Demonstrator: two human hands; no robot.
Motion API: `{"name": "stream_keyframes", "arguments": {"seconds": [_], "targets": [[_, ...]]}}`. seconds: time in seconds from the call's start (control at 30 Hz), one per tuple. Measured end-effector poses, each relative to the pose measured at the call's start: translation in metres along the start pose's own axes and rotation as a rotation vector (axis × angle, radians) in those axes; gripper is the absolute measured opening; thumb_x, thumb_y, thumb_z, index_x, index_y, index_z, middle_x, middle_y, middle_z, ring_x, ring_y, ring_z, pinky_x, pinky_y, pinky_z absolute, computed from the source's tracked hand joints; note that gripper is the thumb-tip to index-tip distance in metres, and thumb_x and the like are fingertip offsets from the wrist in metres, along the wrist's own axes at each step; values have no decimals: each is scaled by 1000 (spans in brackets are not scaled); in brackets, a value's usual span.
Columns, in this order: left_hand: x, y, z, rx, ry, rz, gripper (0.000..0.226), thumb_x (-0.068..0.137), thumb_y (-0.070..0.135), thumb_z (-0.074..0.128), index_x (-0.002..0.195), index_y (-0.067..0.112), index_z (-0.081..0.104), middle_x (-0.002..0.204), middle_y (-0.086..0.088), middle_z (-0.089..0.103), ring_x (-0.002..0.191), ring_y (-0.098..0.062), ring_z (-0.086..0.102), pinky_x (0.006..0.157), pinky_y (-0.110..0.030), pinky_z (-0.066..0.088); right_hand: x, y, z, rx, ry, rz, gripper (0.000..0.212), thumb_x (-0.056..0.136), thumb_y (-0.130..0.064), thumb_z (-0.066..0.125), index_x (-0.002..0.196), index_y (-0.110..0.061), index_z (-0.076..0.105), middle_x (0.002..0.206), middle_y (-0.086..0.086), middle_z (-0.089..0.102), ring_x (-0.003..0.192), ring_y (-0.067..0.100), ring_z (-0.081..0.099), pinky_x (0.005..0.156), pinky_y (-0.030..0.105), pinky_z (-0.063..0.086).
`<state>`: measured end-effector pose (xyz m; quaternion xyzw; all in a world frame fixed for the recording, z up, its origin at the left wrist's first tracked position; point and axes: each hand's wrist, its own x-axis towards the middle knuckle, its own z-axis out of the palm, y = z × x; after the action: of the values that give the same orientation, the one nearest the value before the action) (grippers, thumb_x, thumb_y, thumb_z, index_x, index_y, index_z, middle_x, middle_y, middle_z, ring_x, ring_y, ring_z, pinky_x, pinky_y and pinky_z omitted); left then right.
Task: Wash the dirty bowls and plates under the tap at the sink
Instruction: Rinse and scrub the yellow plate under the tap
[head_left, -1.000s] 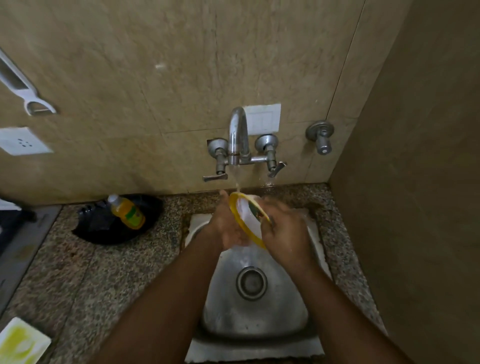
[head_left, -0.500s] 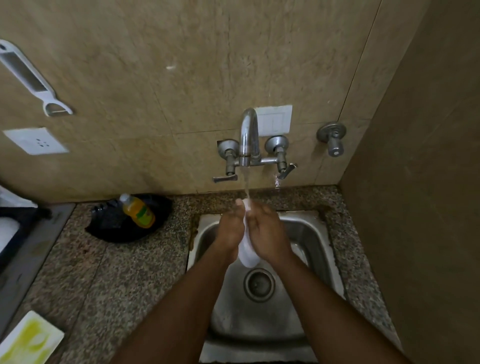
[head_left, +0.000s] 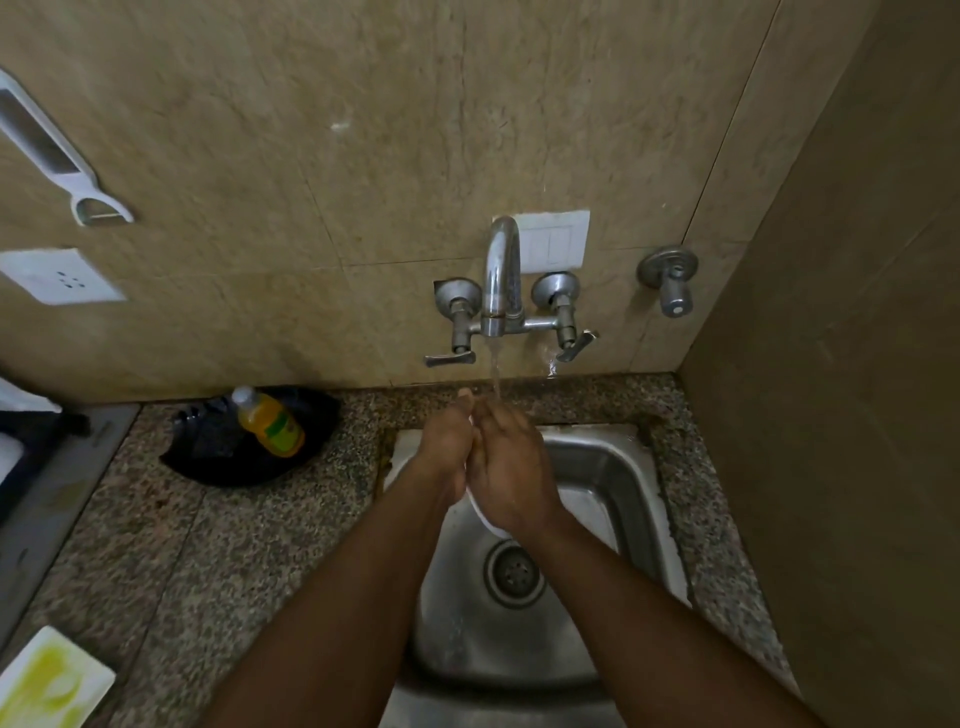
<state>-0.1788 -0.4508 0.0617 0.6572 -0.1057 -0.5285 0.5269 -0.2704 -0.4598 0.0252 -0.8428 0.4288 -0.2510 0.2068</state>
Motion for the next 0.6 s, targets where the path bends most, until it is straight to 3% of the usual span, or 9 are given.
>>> {"name": "stream_keyframes", "arguments": {"seconds": [0.1,0.2,0.27,0.33,0.43,0.5,0.57,0.6], "targets": [[-5,3,4,166,40,200,44,110,32,40,92,15,77,95,-11,79,94,-20,74,85,-31,57,22,-2,-6,178,38,210,35,108,-27,38,116,-13,69,113,9,70,105,25,63,95,40,50],[-7,-2,2,219,-38,282,43,111,34,41,95,17,77,92,-4,80,96,-19,75,78,-23,55,40,1,-12,283,-38,395,41,107,-32,32,102,-16,70,106,7,71,98,25,65,89,38,51],[-7,-4,0,130,-94,220,43,110,37,42,104,14,77,101,-8,80,106,-25,74,83,-28,55,39,2,-15,204,5,352,48,105,-37,26,105,-14,69,106,10,71,99,27,65,89,38,50],[-8,2,-2,6,-148,93,52,109,47,38,111,12,76,108,-12,78,110,-29,72,93,-36,55,23,-3,-17,31,24,193,60,103,-43,17,126,-13,64,119,13,67,111,28,62,97,41,49],[-11,22,-2,-57,-149,-43,57,110,48,36,100,7,75,94,-13,79,90,-25,75,87,-36,57,-1,-7,-16,-103,-15,-32,61,104,-41,19,148,-10,49,142,15,55,129,29,51,112,46,40],[-10,23,1,0,-97,-16,48,110,39,42,97,6,75,88,-11,79,85,-23,75,80,-32,58,2,-3,-14,-62,-11,-16,60,103,-39,21,141,-9,56,136,15,61,123,27,56,108,44,43],[-12,17,3,139,-47,98,44,109,36,45,101,6,77,93,-11,80,91,-24,76,82,-33,59,23,3,-14,51,3,151,56,102,-38,23,117,-8,68,112,13,70,103,27,64,93,38,50],[-12,10,3,192,-47,158,43,109,35,46,104,6,77,96,-13,79,94,-25,75,83,-34,59,38,7,-16,58,-64,257,52,103,-36,27,108,-7,70,106,14,71,99,29,66,87,35,49]]}}
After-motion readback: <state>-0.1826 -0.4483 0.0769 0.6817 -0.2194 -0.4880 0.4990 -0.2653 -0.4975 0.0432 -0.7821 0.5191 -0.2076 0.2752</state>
